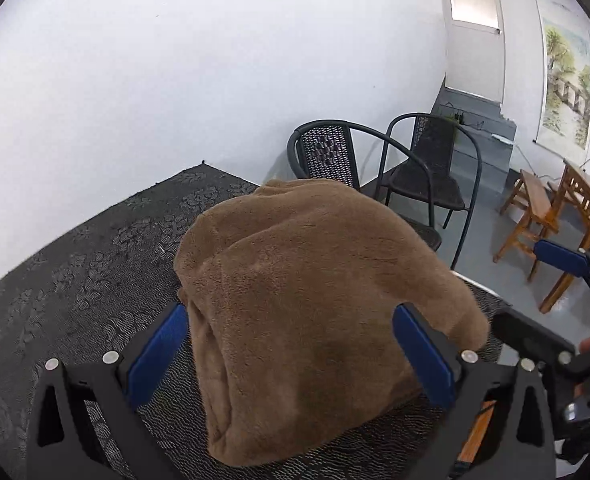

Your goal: Fold clothes

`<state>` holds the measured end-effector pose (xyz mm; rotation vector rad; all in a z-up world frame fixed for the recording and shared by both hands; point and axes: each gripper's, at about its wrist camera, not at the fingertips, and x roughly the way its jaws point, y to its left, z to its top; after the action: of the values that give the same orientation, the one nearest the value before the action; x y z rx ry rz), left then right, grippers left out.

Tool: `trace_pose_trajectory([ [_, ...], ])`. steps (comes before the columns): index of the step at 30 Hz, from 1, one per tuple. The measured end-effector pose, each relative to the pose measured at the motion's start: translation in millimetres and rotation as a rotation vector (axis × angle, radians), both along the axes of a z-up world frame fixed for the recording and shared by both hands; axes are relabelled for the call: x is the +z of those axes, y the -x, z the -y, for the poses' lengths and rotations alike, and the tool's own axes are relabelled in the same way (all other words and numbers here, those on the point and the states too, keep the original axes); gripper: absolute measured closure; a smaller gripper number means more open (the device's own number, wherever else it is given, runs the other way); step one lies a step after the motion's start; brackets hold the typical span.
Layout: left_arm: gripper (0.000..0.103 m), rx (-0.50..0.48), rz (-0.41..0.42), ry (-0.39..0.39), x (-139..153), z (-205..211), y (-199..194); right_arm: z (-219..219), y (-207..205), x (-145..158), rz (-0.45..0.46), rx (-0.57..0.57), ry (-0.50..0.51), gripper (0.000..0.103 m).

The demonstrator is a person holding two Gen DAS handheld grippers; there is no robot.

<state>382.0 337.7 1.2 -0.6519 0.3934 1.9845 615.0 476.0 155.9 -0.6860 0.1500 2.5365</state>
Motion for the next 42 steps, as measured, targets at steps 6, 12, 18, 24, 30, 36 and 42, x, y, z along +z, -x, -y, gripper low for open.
trace_pose_trajectory([
  [6, 0.000, 0.028, 0.107, -0.047, -1, 11, 9, 1, 3, 0, -0.008, 0.014, 0.001, 0.001],
  [12, 0.000, 0.056, 0.097, -0.042, -5, 12, 13, -1, 7, -5, 0.009, 0.019, 0.009, 0.001],
  [18, 0.000, 0.034, 0.111, -0.033, -9, 7, 12, -4, 10, -6, 0.023, 0.012, -0.003, 0.001],
  [24, 0.000, 0.026, 0.114, -0.026, -12, 5, 12, -4, 13, -7, 0.034, 0.005, -0.009, 0.001],
  [30, 0.000, 0.032, 0.120, -0.014, -17, 3, 15, -6, 17, -11, 0.051, 0.008, -0.006, 0.001],
  [36, 0.000, -0.004, 0.145, -0.026, -19, 2, 14, -8, 20, -11, 0.061, 0.001, -0.011, 0.001],
  [42, 0.000, -0.008, 0.148, -0.035, -22, 3, 12, -12, 24, -17, 0.078, -0.003, 0.000, 0.001],
])
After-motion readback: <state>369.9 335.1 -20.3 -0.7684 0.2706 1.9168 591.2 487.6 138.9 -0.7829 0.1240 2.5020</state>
